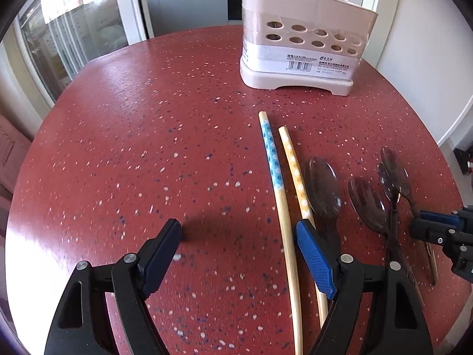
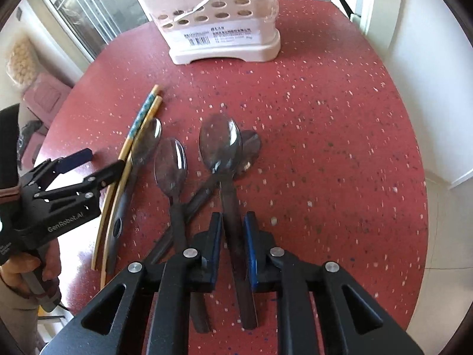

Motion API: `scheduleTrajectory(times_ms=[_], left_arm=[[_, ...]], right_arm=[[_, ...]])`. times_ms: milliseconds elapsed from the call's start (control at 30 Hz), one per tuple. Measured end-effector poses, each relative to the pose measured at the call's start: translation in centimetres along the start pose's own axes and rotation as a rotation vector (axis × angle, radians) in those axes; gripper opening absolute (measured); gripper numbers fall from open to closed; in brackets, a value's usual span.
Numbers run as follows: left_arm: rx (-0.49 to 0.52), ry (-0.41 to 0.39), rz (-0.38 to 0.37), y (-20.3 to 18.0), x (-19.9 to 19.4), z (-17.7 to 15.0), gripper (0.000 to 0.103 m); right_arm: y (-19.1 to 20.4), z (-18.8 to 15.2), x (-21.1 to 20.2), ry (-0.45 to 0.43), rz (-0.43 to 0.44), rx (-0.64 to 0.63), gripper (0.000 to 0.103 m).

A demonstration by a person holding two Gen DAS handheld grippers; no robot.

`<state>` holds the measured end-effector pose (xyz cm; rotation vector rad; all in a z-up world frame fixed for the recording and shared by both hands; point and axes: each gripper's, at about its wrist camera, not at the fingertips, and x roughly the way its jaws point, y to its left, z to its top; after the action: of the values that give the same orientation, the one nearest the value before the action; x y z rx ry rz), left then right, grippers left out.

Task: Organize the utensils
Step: 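Close the right tool on the handle of a dark spoon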

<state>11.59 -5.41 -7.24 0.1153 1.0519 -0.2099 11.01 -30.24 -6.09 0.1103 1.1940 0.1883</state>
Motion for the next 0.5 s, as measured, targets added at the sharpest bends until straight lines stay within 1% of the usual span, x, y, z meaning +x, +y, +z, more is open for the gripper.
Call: scheduleTrajectory(times_ms=[67,200,300,367,400,433,467,500], left_arm=[[0.012,0.012,0.000,-0.1,0.2,0.5,0.103],[0.019,0.054,-0.022,-0.1,0.7,1.6,0.103],[0.046,0.076,-0.030,-0.4,1.0,2.3,0.103],[0.061,0.093,-0.040,-0.4,1.1,2.7,0.101],[0.070,0.098,-0.045,-0.6,1.1,3.0,0.098],[0.086,0.105,-0.053,-0.8,1.1,3.2,0.093],[0.100,0.111,-0.061,-1.0,1.1,3.3,0.091],[0.114,0.117,-0.064,-1.3,1.0,3.4,0.085]], right_arm=[[0.3,0.7,0.4,0.031,-0.017,-0.029,0.019],[1.1,1.9,1.0,0.080,-0.043,-0.069,0.019],[1.6,2.5,1.3,0.102,-0.056,-0.090,0.019],[1.8,2.8,1.5,0.118,-0.060,-0.103,0.019],[1.8,2.9,1.6,0.123,-0.059,-0.105,0.019],[1.8,3.0,1.7,0.127,-0.056,-0.109,0.016],[1.9,3.1,1.9,0.129,-0.051,-0.108,0.014],[2.1,3.5,2.1,0.129,-0.044,-0.104,0.012]])
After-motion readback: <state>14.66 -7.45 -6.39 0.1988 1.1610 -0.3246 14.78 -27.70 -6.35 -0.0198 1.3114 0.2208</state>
